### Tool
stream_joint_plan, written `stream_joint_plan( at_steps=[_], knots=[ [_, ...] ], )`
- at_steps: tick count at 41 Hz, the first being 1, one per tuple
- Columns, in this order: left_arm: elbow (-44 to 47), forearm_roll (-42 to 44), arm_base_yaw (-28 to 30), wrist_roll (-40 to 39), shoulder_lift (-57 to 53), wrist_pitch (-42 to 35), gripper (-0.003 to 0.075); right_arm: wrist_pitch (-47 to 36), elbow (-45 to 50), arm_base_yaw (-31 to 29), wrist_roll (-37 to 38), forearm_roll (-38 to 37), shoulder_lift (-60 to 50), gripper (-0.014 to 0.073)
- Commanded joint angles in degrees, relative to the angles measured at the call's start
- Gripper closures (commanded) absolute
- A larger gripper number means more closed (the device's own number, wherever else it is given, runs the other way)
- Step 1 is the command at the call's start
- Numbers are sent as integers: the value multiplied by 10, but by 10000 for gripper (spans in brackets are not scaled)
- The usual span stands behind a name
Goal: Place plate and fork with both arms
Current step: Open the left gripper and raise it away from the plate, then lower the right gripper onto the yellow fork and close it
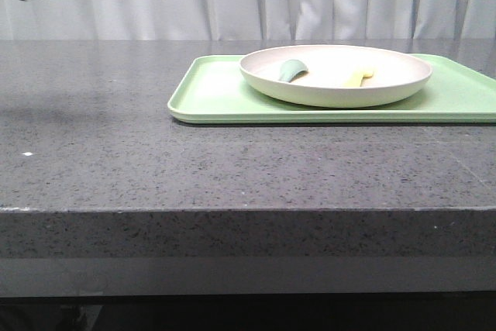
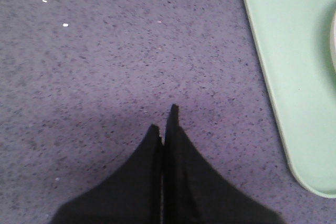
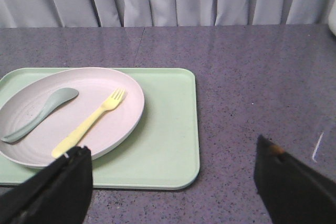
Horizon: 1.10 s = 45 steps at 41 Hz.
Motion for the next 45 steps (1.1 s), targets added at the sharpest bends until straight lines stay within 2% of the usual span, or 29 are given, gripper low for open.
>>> stream_joint_plan(
  at_steps=[1, 8, 16, 24, 36, 39, 45],
  knots=[
    [67, 17, 8, -7, -91, -115, 738, -45, -19, 0, -5, -2, 6, -50],
    [195, 33, 6, -7, -208, -191, 738, -45, -19, 0, -5, -2, 7, -50],
    [304, 33, 6, -3, -363, -221, 738, -52, -21, 0, -5, 2, 37, -50],
    [370, 33, 6, 15, -515, -223, 738, -29, -58, 6, -5, 59, 115, -50],
    [394, 33, 6, 15, -616, -212, 738, 64, -218, 143, 3, 87, 313, -50],
    [394, 33, 6, 15, -616, -212, 738, 87, -269, 160, 18, 87, 374, -50],
    [394, 33, 6, 15, -616, -212, 738, 160, -375, 157, 40, 87, 482, -31]
  ],
)
